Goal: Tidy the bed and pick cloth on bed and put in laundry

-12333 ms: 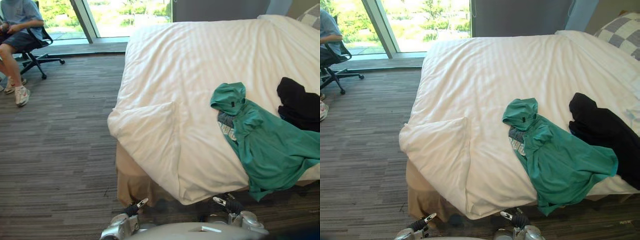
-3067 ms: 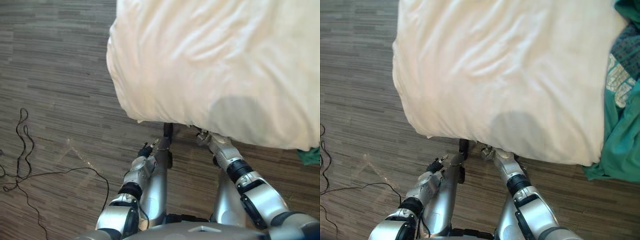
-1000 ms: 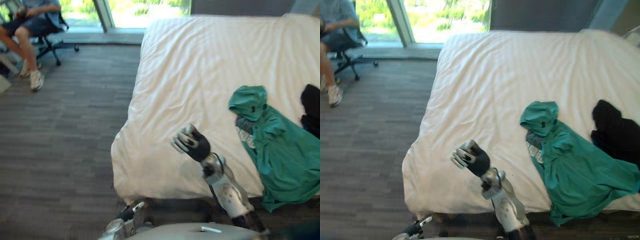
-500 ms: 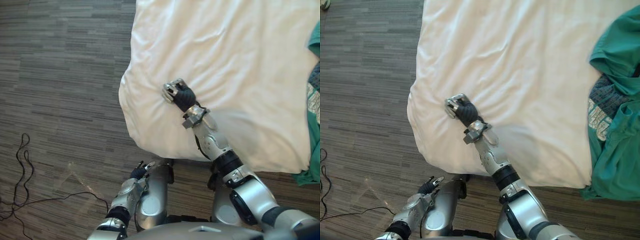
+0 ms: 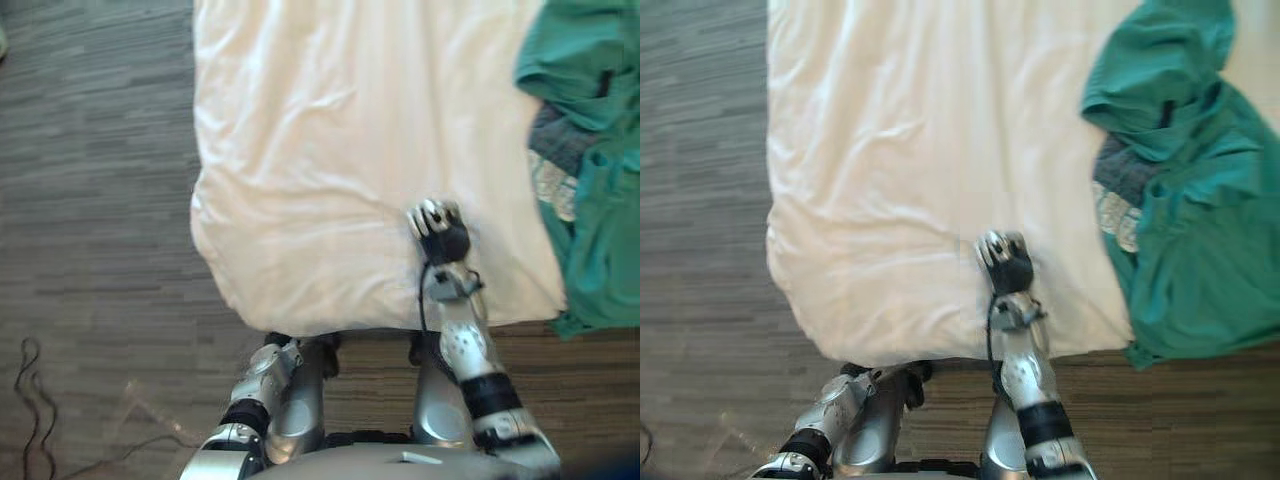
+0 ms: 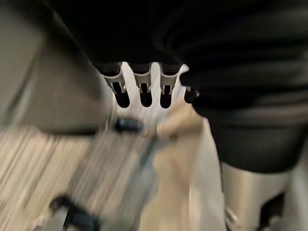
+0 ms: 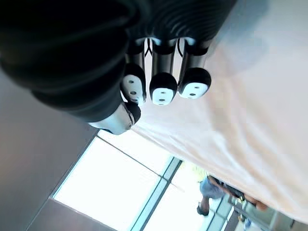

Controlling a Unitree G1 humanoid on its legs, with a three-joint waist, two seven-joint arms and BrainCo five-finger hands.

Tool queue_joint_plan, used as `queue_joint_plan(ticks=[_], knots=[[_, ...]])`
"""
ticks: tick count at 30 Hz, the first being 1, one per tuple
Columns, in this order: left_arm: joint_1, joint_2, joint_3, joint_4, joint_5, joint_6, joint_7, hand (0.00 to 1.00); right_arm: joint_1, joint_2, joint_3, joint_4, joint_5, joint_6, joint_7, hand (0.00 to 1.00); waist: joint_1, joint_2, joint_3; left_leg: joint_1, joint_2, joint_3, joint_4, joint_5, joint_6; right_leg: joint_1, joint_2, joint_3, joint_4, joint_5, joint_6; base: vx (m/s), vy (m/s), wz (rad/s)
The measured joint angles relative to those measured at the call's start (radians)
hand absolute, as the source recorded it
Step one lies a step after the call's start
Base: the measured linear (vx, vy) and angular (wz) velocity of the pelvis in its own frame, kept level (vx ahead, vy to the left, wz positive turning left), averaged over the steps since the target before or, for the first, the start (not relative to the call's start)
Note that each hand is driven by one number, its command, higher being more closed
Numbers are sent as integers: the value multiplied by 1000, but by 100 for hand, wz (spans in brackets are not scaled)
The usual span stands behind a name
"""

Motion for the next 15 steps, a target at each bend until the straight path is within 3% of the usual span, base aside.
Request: queue_joint_plan(ticks=[4,8,10,11,15], knots=[[50,20,4,-1,-3,12,-14,0,130,-2,-53,95,-37,44,66,100,-22,-45,-46,50,4,34,-2,-6,-7,50,10,1,-26,0,0,10,14,-19],[129,30,43,1,27,11,-48,0,232,-26,-79,348,-172,112,80,100,-35,-38,-124,96,17,33,-22,-15,-14,124,27,-3,-98,6,10,5,4,-2],[157,28,50,6,66,12,-62,0,274,-33,-80,435,-213,119,94,100,-38,-24,-162,126,19,30,-42,-15,-14,163,35,-11,-133,14,20,5,-11,-6],[178,25,66,22,88,11,-71,0,287,-34,-90,474,-223,110,102,0,-42,-20,-189,148,20,30,-58,-16,-14,189,40,-14,-157,21,23,11,-2,-6],[223,24,110,64,174,5,-98,0,288,-40,-166,613,-296,102,95,0,-60,-20,-282,208,21,18,-116,-15,-15,273,60,-36,-240,54,28,-16,23,7]])
